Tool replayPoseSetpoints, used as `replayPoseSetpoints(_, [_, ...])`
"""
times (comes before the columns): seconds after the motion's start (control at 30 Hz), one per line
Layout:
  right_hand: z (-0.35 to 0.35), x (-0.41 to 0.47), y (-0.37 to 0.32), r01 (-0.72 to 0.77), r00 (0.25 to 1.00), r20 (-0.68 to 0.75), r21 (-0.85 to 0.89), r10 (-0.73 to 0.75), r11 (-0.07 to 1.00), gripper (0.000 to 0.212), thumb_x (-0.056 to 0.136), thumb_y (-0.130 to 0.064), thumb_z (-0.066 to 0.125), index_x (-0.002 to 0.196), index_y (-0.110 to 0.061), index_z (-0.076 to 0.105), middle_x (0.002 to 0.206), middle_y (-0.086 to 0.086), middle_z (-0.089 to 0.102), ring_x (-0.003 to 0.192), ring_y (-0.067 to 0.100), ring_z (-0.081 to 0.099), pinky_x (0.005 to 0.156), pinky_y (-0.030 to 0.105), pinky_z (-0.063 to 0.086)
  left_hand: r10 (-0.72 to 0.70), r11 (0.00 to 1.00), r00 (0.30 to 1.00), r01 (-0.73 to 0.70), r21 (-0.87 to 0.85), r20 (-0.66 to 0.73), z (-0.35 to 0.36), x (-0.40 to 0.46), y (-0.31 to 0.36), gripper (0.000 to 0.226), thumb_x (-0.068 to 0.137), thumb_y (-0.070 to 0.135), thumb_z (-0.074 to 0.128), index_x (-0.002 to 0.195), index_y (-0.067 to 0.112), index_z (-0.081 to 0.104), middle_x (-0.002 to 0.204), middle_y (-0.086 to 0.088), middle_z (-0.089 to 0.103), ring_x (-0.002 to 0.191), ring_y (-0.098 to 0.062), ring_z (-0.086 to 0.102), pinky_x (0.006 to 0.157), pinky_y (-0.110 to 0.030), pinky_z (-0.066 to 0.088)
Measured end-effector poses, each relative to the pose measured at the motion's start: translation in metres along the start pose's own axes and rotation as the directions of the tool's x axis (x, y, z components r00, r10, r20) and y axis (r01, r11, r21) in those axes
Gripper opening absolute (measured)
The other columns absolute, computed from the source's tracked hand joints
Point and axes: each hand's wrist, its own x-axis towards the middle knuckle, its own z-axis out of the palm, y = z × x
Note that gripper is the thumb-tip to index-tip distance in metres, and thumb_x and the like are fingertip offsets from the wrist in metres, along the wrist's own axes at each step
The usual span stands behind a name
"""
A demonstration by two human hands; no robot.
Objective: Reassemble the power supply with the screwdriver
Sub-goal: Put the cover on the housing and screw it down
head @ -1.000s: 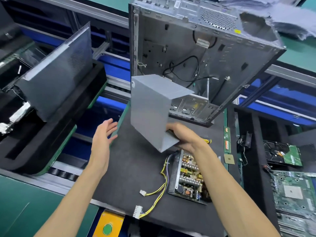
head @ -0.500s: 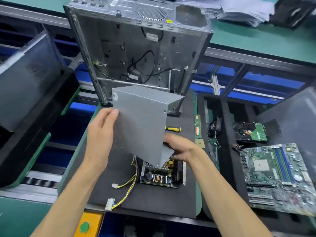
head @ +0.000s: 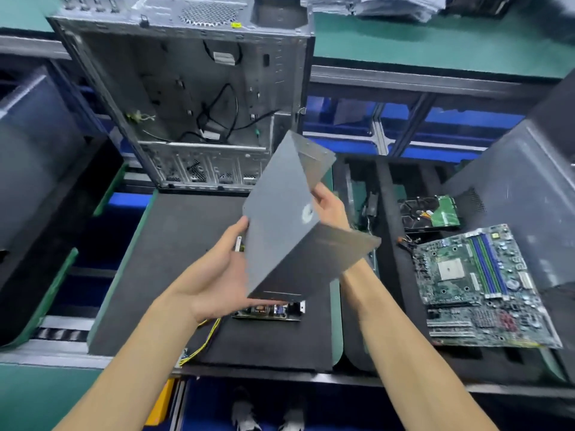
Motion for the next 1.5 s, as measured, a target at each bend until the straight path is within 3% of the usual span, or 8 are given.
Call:
replayPoseSetpoints(0.1, [0.014, 0.009, -0.003, 0.175, 0.982, 0.067, 0.010, -0.175, 0.985, 0.014, 0.100, -0.001, 0.058, 0.109, -0.006, 0.068, 0.098, 0.023, 0.067, 0.092, 0.022, 0.056, 0.087, 0.043, 0.048, 0.125, 0.992, 0.981, -0.124, 0.012, -0.147, 0.006, 0.001, 0.003, 0.052, 0.091, 0.055, 0.065, 0.119, 0.011, 0.071, 0.106, -0.007, 0.073, 0.095, -0.022, 0.071, 0.083, -0.035, 0.061])
replayPoseSetpoints(0.2, [0.005, 0.014, 0.013, 0.190, 0.976, 0.133, -0.122, -0.173, 0.974, 0.012, 0.098, -0.010, 0.065, 0.107, -0.015, 0.072, 0.101, 0.008, 0.072, 0.099, 0.019, 0.064, 0.098, 0.041, 0.051, 0.275, 0.960, 0.899, -0.236, 0.153, -0.341, -0.004, -0.001, 0.005, 0.032, 0.097, 0.048, 0.055, 0.094, 0.019, 0.068, 0.064, 0.005, 0.065, 0.051, -0.011, 0.064, 0.046, -0.019, 0.051])
replayPoseSetpoints(0.37, [-0.018, 0.019, 0.019, -0.092, 0.995, 0.050, 0.015, 0.091, 0.996, 0.018, 0.100, -0.013, 0.061, 0.115, -0.008, 0.070, 0.109, 0.017, 0.075, 0.097, 0.029, 0.075, 0.078, 0.032, 0.062, 0.395, 0.905, 0.765, -0.228, 0.360, -0.509, -0.034, -0.015, 0.015, 0.034, 0.102, 0.045, 0.052, 0.115, 0.020, 0.072, 0.104, 0.002, 0.078, 0.089, -0.016, 0.074, 0.088, -0.036, 0.057])
replayPoseSetpoints(0.67, [-0.031, 0.022, 0.025, -0.351, 0.936, -0.041, -0.089, 0.348, 0.932, 0.047, 0.108, -0.040, 0.043, 0.116, -0.001, 0.069, 0.102, 0.017, 0.073, 0.078, 0.024, 0.074, 0.063, 0.030, 0.061, 0.602, 0.753, 0.540, -0.139, 0.643, -0.589, -0.031, 0.023, -0.009, 0.029, 0.104, 0.037, 0.050, 0.097, 0.011, 0.059, 0.089, -0.003, 0.065, 0.073, -0.018, 0.058, 0.061, -0.029, 0.043])
replayPoseSetpoints(1.0, [-0.027, 0.031, 0.043, -0.347, 0.938, -0.151, -0.366, 0.313, 0.863, 0.077, 0.095, -0.064, 0.051, 0.124, 0.006, 0.062, 0.125, 0.027, 0.062, 0.110, 0.039, 0.064, 0.101, 0.048, 0.050, 0.562, 0.777, 0.574, -0.120, 0.618, -0.596, -0.030, 0.050, -0.019, 0.029, 0.105, 0.038, 0.048, 0.102, 0.012, 0.059, 0.097, 0.000, 0.068, 0.078, -0.017, 0.061, 0.062, -0.029, 0.047])
replayPoseSetpoints(1.23, [-0.022, 0.023, 0.051, -0.356, 0.934, -0.124, -0.385, 0.334, 0.851, 0.057, 0.085, -0.081, 0.044, 0.080, -0.032, 0.072, 0.086, -0.021, 0.071, 0.085, -0.010, 0.055, 0.072, 0.018, 0.037, 0.622, 0.698, 0.535, -0.050, 0.714, -0.571, -0.041, 0.048, -0.012, 0.027, 0.105, 0.037, 0.049, 0.088, 0.017, 0.058, 0.085, 0.007, 0.064, 0.064, -0.005, 0.058, 0.049, -0.021, 0.039])
replayPoseSetpoints(1.4, [-0.026, 0.021, 0.050, -0.337, 0.937, -0.066, -0.418, 0.342, 0.844, 0.084, 0.066, -0.098, 0.037, 0.104, -0.032, 0.072, 0.083, -0.029, 0.071, 0.093, -0.012, 0.056, 0.088, 0.027, 0.039, 0.646, 0.668, 0.533, -0.049, 0.742, -0.546, -0.039, 0.048, -0.012, 0.029, 0.105, 0.036, 0.050, 0.085, 0.015, 0.055, 0.081, 0.004, 0.063, 0.064, -0.011, 0.056, 0.052, -0.026, 0.039])
replayPoseSetpoints(1.5, [-0.029, 0.020, 0.052, -0.360, 0.924, -0.036, -0.428, 0.382, 0.829, 0.116, 0.060, -0.105, 0.035, 0.133, -0.018, 0.062, 0.122, 0.002, 0.068, 0.115, 0.011, 0.061, 0.093, 0.031, 0.043, 0.669, 0.647, 0.536, -0.079, 0.758, -0.515, -0.038, 0.046, -0.011, 0.027, 0.104, 0.036, 0.050, 0.089, 0.014, 0.055, 0.087, -0.002, 0.065, 0.070, -0.018, 0.058, 0.058, -0.031, 0.044])
